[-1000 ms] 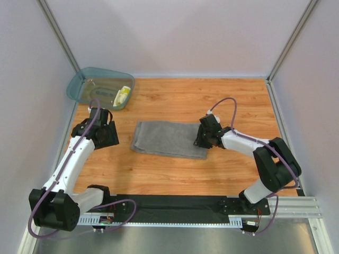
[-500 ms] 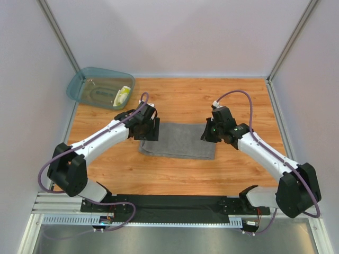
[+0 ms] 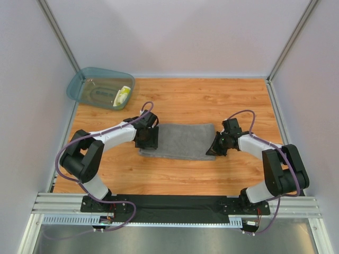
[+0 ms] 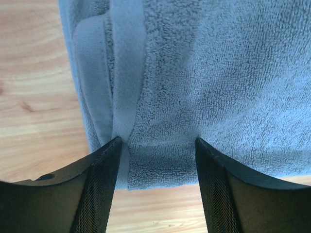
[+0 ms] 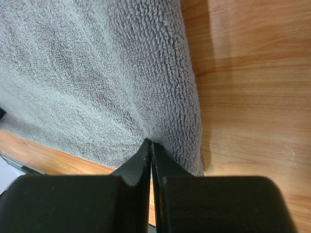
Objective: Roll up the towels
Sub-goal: Fold the towel
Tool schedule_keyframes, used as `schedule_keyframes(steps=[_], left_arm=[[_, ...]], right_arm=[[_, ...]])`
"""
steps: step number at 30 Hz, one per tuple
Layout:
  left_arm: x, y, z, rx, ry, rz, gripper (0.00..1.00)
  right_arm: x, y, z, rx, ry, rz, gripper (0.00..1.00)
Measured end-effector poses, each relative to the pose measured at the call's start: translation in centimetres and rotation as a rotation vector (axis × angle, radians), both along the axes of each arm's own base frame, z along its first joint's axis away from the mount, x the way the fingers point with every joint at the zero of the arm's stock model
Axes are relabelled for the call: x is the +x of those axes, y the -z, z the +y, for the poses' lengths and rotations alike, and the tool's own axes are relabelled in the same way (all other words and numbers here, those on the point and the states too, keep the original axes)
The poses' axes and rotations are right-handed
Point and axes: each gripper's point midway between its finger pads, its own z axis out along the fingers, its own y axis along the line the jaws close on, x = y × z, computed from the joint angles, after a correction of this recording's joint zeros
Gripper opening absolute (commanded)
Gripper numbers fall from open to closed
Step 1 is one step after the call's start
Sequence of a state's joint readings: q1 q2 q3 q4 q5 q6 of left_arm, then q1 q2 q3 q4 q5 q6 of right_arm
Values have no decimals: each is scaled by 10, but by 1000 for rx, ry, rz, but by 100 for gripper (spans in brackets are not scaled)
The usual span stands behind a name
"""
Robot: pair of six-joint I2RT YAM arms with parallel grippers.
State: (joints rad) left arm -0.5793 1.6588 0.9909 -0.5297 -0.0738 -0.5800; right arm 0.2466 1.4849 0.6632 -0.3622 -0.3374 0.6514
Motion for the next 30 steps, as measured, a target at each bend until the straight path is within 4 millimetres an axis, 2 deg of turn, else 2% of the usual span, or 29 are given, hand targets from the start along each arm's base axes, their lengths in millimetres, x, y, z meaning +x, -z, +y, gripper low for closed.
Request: schedule_keyframes(steps=[6,10,14,16,18,21,23,24,26,27,28,30], left_arm=[[14,0,4,-33,-40,-28,68],[14,-2,5,-36,-44,-30,68],[7,-13,21,19,-64,-35,68],[5,-29,29,45,-72,-47,68],[14,-52,29,37,-74,-91,68],[34,-87,18,-3,-62,-178,68],[50,-106,9,-27,-48,-226,68],[59,-113,4,-37,-42,-244,68],[74,-117,-7,-52,-25,-259,68],[81,-112,-12,-52,-18,-254,68],[85,-107,-15,-50,-13,-244,68],[95,-83,-22,-31,-3,-199,68]], right_arm=[[0,-1,0,9,12,0,1],[-3,-4,-5,-21,22,-6,4],[-8,-21,-20,-102,32,-18,8],[-5,-38,-23,-116,26,-36,11],[7,-60,-20,-100,18,-78,11],[36,-101,-8,-32,2,-168,11],[56,-120,-1,14,-5,-207,10],[67,-126,2,38,-9,-225,6],[84,-128,7,81,-16,-226,2],[93,-124,9,96,-17,-215,0],[99,-117,10,102,-17,-198,0],[114,-94,10,112,-12,-147,0]])
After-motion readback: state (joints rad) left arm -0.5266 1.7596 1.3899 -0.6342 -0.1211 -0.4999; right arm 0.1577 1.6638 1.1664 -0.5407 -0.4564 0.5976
